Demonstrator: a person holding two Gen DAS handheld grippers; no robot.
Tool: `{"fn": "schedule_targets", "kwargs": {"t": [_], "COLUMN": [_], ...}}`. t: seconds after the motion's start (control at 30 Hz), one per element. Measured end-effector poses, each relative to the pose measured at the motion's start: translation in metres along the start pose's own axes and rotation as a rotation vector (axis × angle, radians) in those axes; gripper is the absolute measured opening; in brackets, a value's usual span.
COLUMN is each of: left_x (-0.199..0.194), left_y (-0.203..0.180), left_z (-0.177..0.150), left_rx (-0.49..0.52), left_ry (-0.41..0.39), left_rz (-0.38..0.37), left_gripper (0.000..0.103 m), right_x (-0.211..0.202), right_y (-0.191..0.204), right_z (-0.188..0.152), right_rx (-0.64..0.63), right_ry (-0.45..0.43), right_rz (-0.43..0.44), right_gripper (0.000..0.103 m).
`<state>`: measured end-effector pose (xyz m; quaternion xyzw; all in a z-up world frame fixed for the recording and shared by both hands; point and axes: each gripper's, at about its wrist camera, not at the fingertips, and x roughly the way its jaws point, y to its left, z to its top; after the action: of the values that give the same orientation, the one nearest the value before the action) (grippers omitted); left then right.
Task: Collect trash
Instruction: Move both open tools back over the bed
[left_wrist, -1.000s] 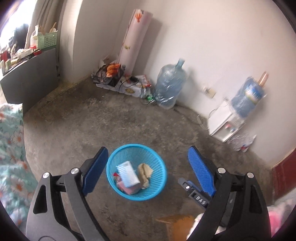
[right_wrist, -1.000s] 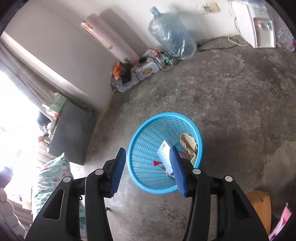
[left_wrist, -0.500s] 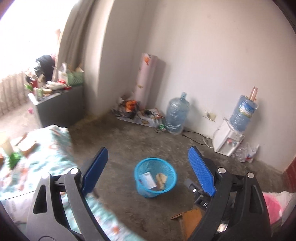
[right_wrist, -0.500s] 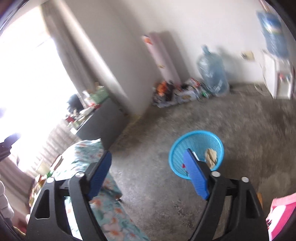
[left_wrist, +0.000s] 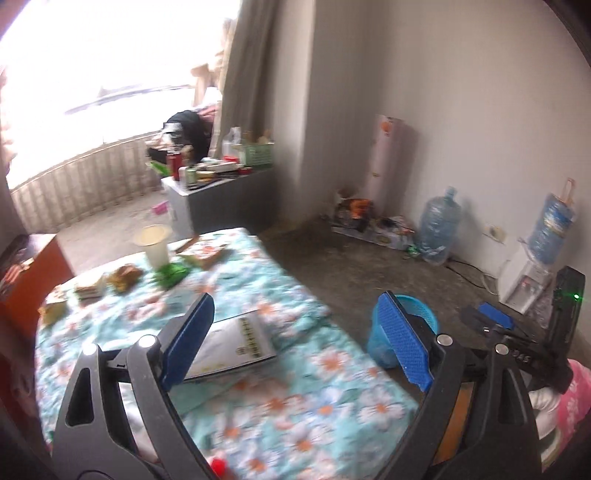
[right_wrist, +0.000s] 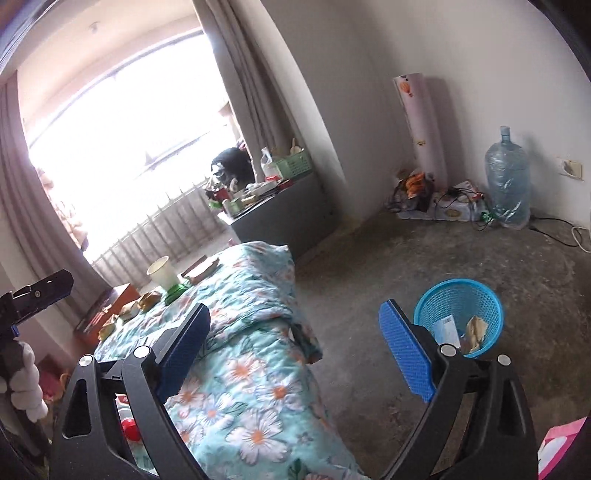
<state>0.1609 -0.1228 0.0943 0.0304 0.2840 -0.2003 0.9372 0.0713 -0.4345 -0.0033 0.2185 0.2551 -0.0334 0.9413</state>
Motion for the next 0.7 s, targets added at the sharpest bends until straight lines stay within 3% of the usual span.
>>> {"fn": "schedule_targets", "kwargs": {"t": [0.23, 0.37, 0.53, 0.7], "left_x": [-0.054, -0.071, -0.085, -0.093], "left_y": [0.076, 0.116, 0.153, 0.177], "left_z": [-0.017, -0.034, -0.056, -0.073], "left_rx": [-0.125, -0.208, -0.271, -0.343], "left_ry": [-0.061, -0.061, -0.046, -0.031], "left_rz": [0.191, 0.261, 0.319, 0.314], "left_gripper": [0.087, 0.087, 0.087, 0.087], "right_x": [0.016, 0.027, 0.034, 0.040], "right_y": [0.031, 0.051, 0.076, 0.096], "right_z": [-0.006, -0.015, -0.023, -0.027], "right_rx": [-0.018, -0.032, -0.047, -0.064], "right_ry": [0.072, 0.128, 0.178, 0.217], "right_rz": [0.123, 0.176, 0.246, 0.308], "right_gripper": [0.090, 0.090, 0.090, 0.090]}}
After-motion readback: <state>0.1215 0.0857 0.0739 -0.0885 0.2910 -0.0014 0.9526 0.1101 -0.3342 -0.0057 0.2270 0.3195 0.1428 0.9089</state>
